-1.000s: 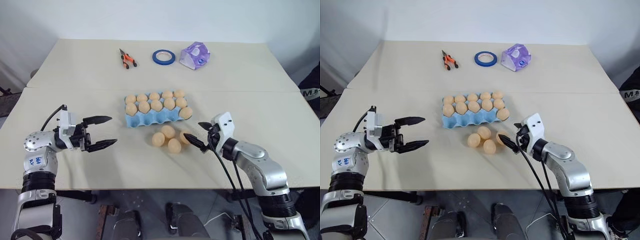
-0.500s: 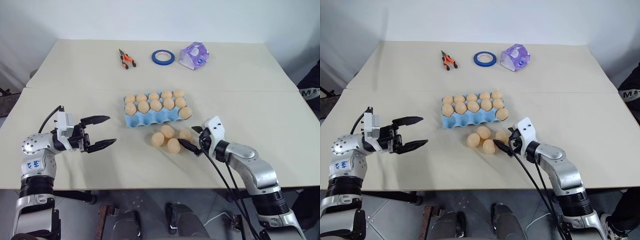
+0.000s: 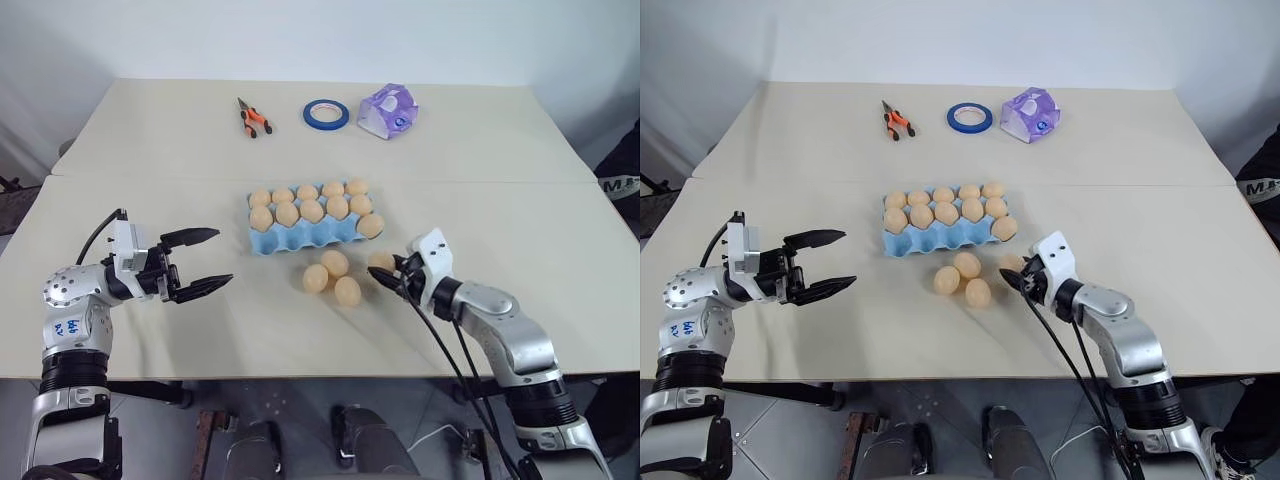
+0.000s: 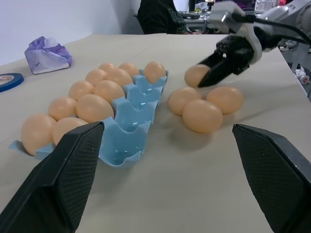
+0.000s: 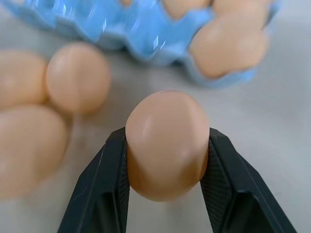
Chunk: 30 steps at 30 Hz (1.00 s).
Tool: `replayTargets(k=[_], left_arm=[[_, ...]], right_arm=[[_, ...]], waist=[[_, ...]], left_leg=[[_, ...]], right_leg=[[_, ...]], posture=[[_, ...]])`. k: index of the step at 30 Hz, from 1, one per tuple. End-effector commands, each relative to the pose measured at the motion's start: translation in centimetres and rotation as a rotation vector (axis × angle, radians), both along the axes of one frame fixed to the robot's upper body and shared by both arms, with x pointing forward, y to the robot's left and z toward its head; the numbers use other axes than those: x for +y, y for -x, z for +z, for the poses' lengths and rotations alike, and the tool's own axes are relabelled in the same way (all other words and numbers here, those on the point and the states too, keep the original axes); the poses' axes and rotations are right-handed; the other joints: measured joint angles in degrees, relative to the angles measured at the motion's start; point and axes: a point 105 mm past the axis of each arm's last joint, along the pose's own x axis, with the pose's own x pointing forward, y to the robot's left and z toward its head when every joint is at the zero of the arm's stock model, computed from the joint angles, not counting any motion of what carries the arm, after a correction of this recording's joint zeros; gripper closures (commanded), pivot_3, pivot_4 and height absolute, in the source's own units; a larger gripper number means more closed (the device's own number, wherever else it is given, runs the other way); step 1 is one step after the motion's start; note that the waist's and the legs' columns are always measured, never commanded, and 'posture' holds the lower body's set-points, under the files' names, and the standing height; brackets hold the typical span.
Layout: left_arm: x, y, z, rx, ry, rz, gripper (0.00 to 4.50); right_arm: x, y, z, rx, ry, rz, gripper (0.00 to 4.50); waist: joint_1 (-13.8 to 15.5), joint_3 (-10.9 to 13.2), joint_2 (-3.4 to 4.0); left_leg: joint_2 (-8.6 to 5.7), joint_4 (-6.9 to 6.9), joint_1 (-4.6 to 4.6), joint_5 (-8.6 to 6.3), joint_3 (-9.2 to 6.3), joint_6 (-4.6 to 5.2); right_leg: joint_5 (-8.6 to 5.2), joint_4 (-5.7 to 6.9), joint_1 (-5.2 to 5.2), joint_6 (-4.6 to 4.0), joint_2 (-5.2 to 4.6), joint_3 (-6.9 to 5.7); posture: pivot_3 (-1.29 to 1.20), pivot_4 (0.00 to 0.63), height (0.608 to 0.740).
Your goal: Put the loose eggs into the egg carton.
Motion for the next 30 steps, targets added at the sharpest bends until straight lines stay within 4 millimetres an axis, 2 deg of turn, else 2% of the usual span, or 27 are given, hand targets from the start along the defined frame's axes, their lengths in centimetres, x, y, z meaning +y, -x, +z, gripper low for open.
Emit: replayTargets(k=[1,6,12,20,21,27,30], left_arm=[[0.0,-0.2,1.5,-0.059,0.018,-0.003,0.00],[-0.2,-0.6,1.5,-0.062,0.027,-0.001,0.00],[-0.3,-0.8,1.7,-0.076,0.037,0.006,0.00],[0.2,-0.4,1.5,-0.086,0.043,0.041,0.00],[0.2,-0.4,1.5,-0.086,0.044,0.044,0.00],[0.3,-0.5,1.6,-0.091,0.045,0.055,0.00],[0.4,-0.5,1.7,-0.092,0.045,0.056,0.00]], right_arm=[[-0.2,-0.6,5.1,-0.132,-0.035,-0.024,2.94],[1.6,-2.6,6.5,-0.137,-0.026,-0.026,2.94],[4.6,-4.0,5.4,-0.122,0.002,0.051,2.94],[6.3,-5.0,4.4,-0.112,-0.001,0.094,2.94],[6.4,-5.1,4.4,-0.113,-0.003,0.096,2.24],[6.8,-5.0,4.5,-0.126,0.008,0.121,0.15],[6.7,-4.7,5.0,-0.140,0.008,0.130,0.03]], waist=[[-0.05,0.00,0.00],[-0.09,0.00,0.00],[-0.03,0.00,0.00],[-0.17,0.00,0.00],[-0.19,0.00,0.00],[-0.19,0.00,0.00],[-0.22,0.00,0.00]], left_leg=[[0.00,0.01,0.01,0.01,0.00,-0.01],[0.02,-0.02,0.01,0.03,-0.06,-0.05],[0.03,-0.04,-0.14,0.02,-0.03,-0.04],[0.03,0.02,-0.23,0.02,0.03,-0.04],[0.03,0.03,-0.22,0.03,0.03,-0.05],[0.03,0.04,-0.20,0.11,0.03,-0.16],[0.03,0.04,-0.20,0.12,0.04,-0.16]], right_leg=[[0.00,0.02,0.00,0.00,0.00,0.00],[-0.02,0.03,-0.01,-0.05,0.01,-0.05],[-0.03,0.01,-0.14,-0.05,0.03,-0.06],[-0.02,0.12,-0.25,-0.03,0.04,-0.04],[-0.02,0.18,-0.27,-0.03,0.04,-0.03],[-0.05,0.36,-0.34,-0.09,0.04,-0.02],[-0.05,0.37,-0.35,-0.09,0.04,-0.01]], posture=[[0.00,0.150,0.740],[0.00,0.150,0.740],[0.00,0.150,0.740],[0.00,0.150,0.740],[0.00,0.150,0.740],[0.00,0.150,0.740],[0.00,0.150,0.740]])
